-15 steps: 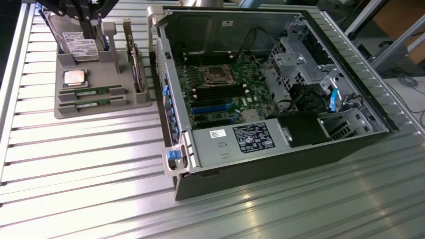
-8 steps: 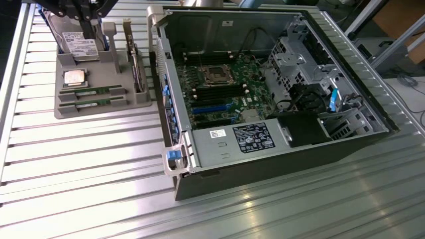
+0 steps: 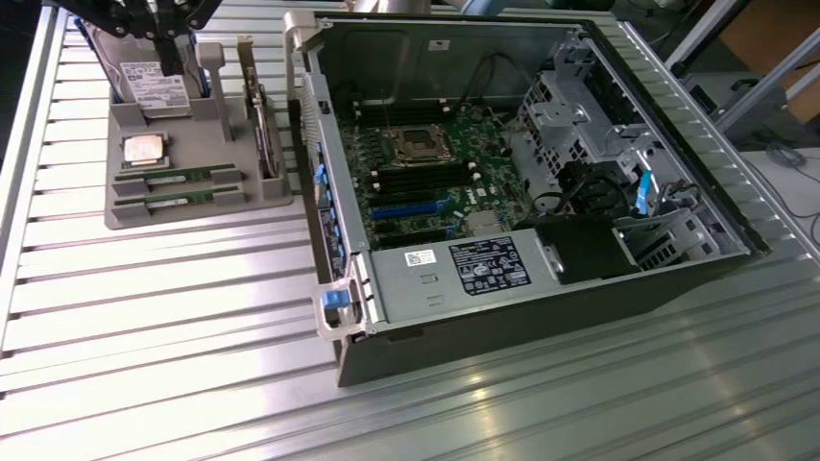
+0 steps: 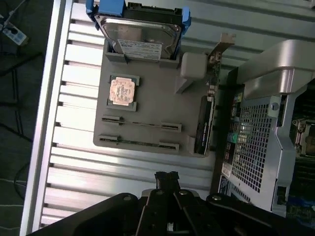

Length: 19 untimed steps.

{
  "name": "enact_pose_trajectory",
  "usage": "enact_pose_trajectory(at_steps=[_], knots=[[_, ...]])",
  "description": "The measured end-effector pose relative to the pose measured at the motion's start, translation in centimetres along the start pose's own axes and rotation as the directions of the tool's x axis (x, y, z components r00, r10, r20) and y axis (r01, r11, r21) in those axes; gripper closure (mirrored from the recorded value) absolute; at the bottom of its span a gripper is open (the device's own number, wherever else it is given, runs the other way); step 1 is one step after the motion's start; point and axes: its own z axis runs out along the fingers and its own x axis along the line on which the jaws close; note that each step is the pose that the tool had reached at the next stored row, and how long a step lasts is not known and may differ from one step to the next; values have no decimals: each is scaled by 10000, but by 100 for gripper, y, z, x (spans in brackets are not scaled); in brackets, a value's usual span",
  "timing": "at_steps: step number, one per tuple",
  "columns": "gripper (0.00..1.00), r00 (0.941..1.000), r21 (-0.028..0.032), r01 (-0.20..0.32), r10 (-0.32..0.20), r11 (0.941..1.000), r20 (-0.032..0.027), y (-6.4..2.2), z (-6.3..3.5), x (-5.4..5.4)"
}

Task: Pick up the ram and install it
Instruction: 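Pick up the ram and move it above insertion slot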

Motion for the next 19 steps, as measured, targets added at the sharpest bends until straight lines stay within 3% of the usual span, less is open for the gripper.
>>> enact_pose_trajectory(at_steps=[3, 6, 10, 12, 13, 19], knots=[[90, 9965, -22, 831, -831, 9965, -37, 0, 0, 0], [90, 9910, -36, 1335, -1335, 9910, -58, 0, 0, 0], [90, 9801, -55, 1982, -1982, 9802, -83, 0, 0, 0], [90, 9706, -69, 2405, -2406, 9706, -101, 0, 0, 0], [90, 9629, -79, 2694, -2695, 9630, -112, 0, 0, 0], [90, 9328, -111, 3599, -3601, 9329, -146, 0, 0, 0]])
